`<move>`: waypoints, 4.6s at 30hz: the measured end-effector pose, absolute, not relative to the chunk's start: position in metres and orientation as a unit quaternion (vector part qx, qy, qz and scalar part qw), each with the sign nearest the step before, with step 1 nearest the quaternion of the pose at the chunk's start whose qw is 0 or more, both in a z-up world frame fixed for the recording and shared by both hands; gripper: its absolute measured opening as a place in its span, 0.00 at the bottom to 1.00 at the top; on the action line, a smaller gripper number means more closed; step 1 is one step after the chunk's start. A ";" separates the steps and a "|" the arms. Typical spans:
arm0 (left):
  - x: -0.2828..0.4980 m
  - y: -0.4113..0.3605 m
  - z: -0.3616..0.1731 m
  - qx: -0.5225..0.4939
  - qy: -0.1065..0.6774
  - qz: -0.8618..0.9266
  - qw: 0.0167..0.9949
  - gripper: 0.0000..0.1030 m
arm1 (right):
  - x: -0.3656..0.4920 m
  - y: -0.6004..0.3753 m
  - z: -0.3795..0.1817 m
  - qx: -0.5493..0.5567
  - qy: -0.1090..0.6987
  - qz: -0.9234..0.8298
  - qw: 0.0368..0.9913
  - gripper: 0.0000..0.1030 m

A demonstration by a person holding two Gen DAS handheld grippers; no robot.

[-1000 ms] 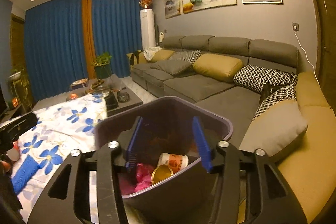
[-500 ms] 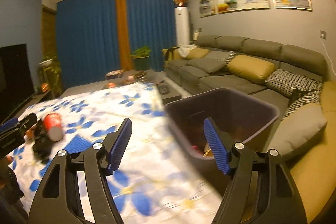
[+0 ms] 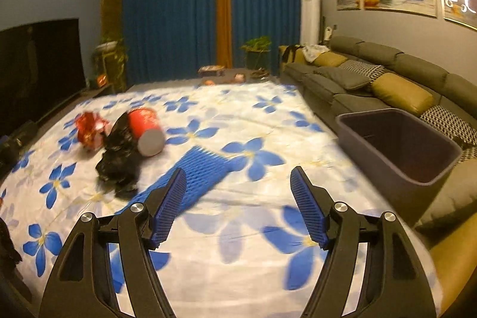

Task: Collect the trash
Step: 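Move both grippers back over the bed toward the blue net and black bag, then grasp the blue foam net with the right gripper and lift it, then grasp the black plastic bag with the left gripper, then carry the black bag and blue net over the grey bin with both grippers, then open both grippers to drop the black bag and blue net into the bin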

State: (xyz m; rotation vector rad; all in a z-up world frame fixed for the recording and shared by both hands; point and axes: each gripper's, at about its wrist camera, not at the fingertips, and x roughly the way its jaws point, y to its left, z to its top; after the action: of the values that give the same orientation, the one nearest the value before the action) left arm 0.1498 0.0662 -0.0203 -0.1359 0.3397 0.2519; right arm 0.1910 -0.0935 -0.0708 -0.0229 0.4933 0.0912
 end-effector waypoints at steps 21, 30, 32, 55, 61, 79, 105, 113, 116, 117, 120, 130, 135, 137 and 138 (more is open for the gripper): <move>0.143 0.105 -0.026 -0.101 0.161 0.135 0.972 0.91 | 0.259 -0.032 -0.107 -0.042 0.350 0.054 0.934 0.69; 0.145 0.105 -0.026 -0.101 0.164 0.131 0.973 0.91 | 0.277 -0.027 -0.127 -0.047 0.415 0.064 0.906 0.59; 0.146 0.103 -0.026 -0.099 0.166 0.128 0.973 0.91 | 0.280 -0.029 -0.129 -0.038 0.422 0.073 0.903 0.55; 0.234 0.039 -0.049 -0.095 0.244 0.013 0.965 0.91 | 0.234 -0.073 -0.086 0.006 0.315 0.088 0.945 0.11; 0.263 0.028 -0.062 -0.088 0.268 0.024 0.959 0.80 | 0.220 -0.099 -0.070 0.023 0.287 0.081 0.954 0.12; 0.263 0.021 -0.070 -0.099 0.310 -0.007 0.946 0.04 | 0.198 -0.110 -0.065 0.033 0.261 0.099 0.960 0.12; 0.196 -0.033 -0.002 -0.047 0.220 -0.042 0.974 0.04 | 0.165 -0.144 -0.032 0.032 0.206 0.093 0.974 0.12; 0.212 -0.101 0.016 -0.015 0.203 -0.115 0.972 0.04 | 0.173 -0.187 -0.025 0.039 0.189 0.048 0.980 0.12; 0.221 -0.134 0.023 -0.006 0.195 -0.154 0.969 0.04 | 0.177 -0.212 -0.023 0.046 0.182 0.018 0.982 0.12; 0.225 -0.146 0.024 -0.001 0.191 -0.165 0.968 0.04 | 0.179 -0.223 -0.022 0.052 0.180 0.006 0.982 0.12; 0.238 -0.178 0.027 0.004 0.183 -0.200 0.963 0.04 | 0.184 -0.250 -0.021 0.063 0.174 -0.029 0.982 0.12; 0.286 -0.269 0.017 0.007 0.181 -0.289 0.940 0.04 | 0.211 -0.311 -0.028 0.075 0.171 -0.102 0.977 0.12; 0.312 -0.293 0.005 0.000 0.200 -0.311 0.929 0.04 | 0.219 -0.323 -0.036 0.075 0.174 -0.111 0.975 0.13; 0.321 -0.301 -0.001 -0.002 0.211 -0.314 0.926 0.04 | 0.222 -0.326 -0.039 0.073 0.177 -0.117 0.974 0.14; 0.324 -0.305 -0.004 -0.002 0.216 -0.316 0.924 0.04 | 0.225 -0.328 -0.041 0.074 0.180 -0.118 0.974 0.14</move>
State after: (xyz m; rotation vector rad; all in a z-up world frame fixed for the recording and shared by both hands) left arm 0.3243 -0.3046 -0.0037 -0.0044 0.4428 -0.6495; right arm 0.2249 -0.3281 -0.0415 0.1488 0.3635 -0.2377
